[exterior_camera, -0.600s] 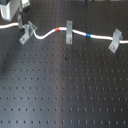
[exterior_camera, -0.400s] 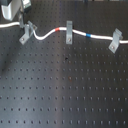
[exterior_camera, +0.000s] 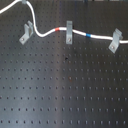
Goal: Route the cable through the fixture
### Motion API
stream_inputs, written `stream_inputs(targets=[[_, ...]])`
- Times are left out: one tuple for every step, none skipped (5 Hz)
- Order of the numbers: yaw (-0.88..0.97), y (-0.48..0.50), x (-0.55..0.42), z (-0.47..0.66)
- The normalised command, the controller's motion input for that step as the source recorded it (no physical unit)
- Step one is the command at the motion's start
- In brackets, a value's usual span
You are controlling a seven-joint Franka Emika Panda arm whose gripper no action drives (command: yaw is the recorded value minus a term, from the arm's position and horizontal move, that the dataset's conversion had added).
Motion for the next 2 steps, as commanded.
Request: stream_inputs(targets=[[0.77,0.281,0.175,0.34],[0.47,0.385,-0.231,-0.16]])
